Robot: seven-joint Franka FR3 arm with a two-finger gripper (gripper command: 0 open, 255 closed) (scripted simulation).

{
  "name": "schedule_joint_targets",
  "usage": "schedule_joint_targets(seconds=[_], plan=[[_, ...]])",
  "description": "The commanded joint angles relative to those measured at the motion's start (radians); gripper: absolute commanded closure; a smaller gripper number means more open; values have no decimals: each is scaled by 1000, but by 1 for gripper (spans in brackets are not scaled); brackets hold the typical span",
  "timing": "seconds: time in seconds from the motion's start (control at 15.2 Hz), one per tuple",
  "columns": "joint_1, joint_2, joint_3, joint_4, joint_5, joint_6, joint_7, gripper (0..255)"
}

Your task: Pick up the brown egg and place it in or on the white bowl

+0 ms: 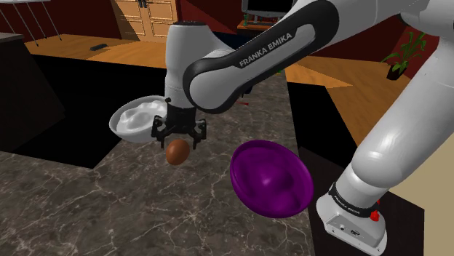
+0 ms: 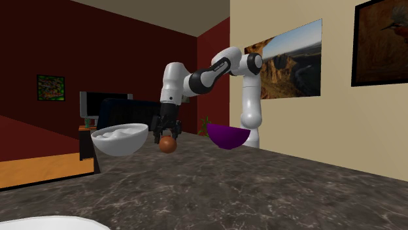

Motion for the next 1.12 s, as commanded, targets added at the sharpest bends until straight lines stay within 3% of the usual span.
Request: schedule_joint_targets(seconds=[0.0,0.4,0.46,1.06], plan=[[2,6,3,-3,-6,9,7,0],[2,6,3,-3,-6,9,7,0],[2,6,3,-3,-6,9,7,255],[2,6,3,-3,-6,9,7,255]])
